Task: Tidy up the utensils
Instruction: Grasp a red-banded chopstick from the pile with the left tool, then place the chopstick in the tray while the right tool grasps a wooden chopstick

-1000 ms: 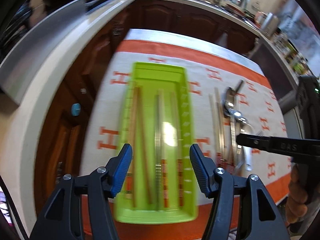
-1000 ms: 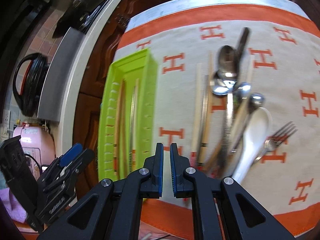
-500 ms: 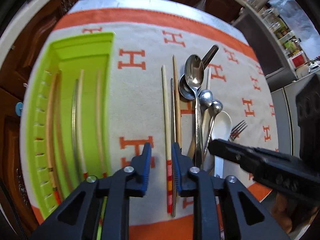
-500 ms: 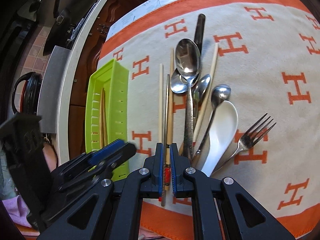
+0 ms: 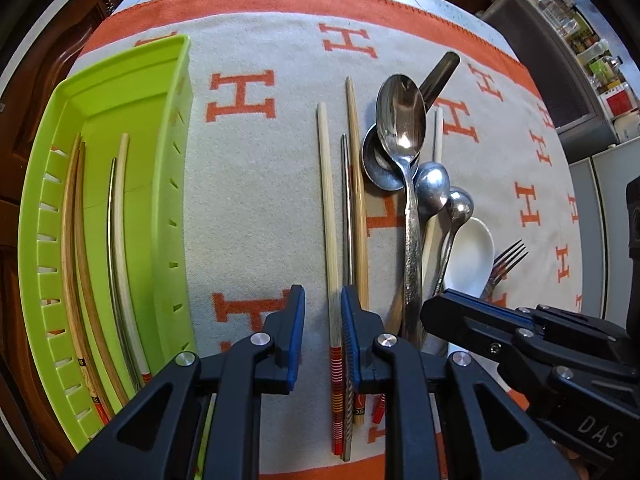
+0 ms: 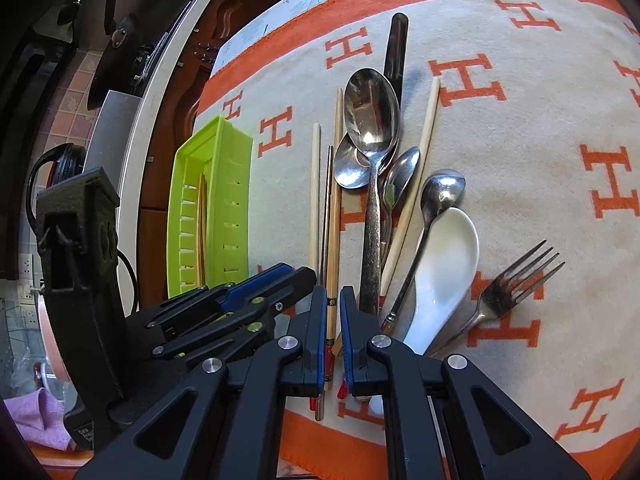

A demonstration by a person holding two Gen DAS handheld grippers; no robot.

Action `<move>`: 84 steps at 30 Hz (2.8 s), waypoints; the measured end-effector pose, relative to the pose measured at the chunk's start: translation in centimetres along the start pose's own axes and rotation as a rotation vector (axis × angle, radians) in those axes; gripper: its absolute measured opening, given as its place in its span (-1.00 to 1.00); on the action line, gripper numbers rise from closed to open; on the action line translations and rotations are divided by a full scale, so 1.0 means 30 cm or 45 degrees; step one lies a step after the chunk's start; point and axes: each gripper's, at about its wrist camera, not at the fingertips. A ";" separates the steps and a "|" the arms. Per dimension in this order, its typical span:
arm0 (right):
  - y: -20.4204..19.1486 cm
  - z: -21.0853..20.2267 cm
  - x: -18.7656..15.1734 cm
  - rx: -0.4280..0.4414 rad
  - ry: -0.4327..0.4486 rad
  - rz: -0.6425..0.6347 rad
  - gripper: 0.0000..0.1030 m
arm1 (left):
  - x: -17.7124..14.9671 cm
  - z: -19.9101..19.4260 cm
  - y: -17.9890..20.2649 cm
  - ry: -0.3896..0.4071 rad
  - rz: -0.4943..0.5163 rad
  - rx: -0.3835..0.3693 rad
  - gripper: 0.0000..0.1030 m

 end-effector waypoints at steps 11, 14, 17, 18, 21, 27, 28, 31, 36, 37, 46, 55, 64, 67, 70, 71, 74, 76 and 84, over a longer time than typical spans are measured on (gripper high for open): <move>0.016 0.002 0.009 0.003 0.004 -0.005 -0.86 | 0.001 0.019 0.013 0.028 0.014 0.050 -0.72; 0.017 0.004 0.008 0.006 -0.001 -0.012 -0.86 | -0.006 0.021 0.017 0.039 0.030 0.079 -0.72; 0.020 0.006 0.010 0.010 -0.009 -0.016 -0.86 | -0.009 0.023 0.039 0.049 0.042 0.124 -0.72; 0.020 0.007 0.012 0.012 -0.008 -0.014 -0.86 | -0.009 0.025 0.048 0.056 0.046 0.142 -0.71; 0.024 0.006 0.011 0.016 -0.008 -0.010 -0.86 | -0.014 0.029 0.067 0.080 0.065 0.176 -0.72; 0.036 0.011 0.015 0.024 -0.019 0.003 -0.86 | -0.020 0.024 0.048 0.116 0.031 0.131 -0.93; 0.036 0.011 0.015 0.023 -0.021 0.003 -0.86 | -0.024 0.023 0.040 0.116 0.025 0.121 -0.93; 0.033 0.010 0.021 0.011 -0.021 0.005 -0.86 | -0.051 -0.006 0.025 0.141 0.021 0.098 -0.93; 0.018 0.019 0.044 -0.011 -0.025 0.011 -0.86 | -0.129 -0.126 0.005 0.223 0.046 0.067 -0.93; 0.012 0.023 0.049 -0.016 -0.026 0.009 -0.86 | -0.140 -0.154 0.001 0.240 0.047 0.067 -0.93; -0.042 0.071 0.074 -0.054 -0.039 0.006 -0.77 | -0.251 -0.370 -0.159 0.426 -0.049 0.142 -0.93; -0.100 0.135 0.089 -0.172 -0.044 -0.009 -0.77 | -0.276 -0.330 -0.345 0.425 -0.185 0.274 -0.93; -0.148 0.165 0.086 -0.316 -0.025 -0.029 -0.77 | -0.256 -0.284 -0.399 0.404 -0.202 0.259 -0.92; -0.173 0.178 0.087 -0.356 -0.021 -0.037 -0.77 | -0.246 -0.265 -0.409 0.386 -0.201 0.249 -0.92; -0.195 0.192 0.097 -0.374 -0.025 -0.038 -0.76 | -0.243 -0.243 -0.418 0.362 -0.201 0.203 -0.82; -0.207 0.198 0.099 -0.385 -0.018 -0.042 -0.76 | -0.243 -0.237 -0.421 0.354 -0.203 0.181 -0.78; -0.244 0.215 0.097 -0.439 -0.005 -0.069 -0.76 | -0.247 -0.226 -0.420 0.351 -0.207 0.160 -0.69; -0.252 0.221 0.094 -0.459 0.004 -0.083 -0.76 | -0.252 -0.225 -0.414 0.356 -0.201 0.156 -0.65; -0.246 0.217 0.063 -0.438 0.063 -0.071 -0.86 | -0.285 -0.253 -0.399 0.411 -0.214 0.197 0.03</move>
Point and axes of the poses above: each gripper's, at about its wrist camera, not at the fingertips, and z roughly the way its jaws point, y to its right, x to its top, and after that the axes turned 14 degrees about -y, right-handed
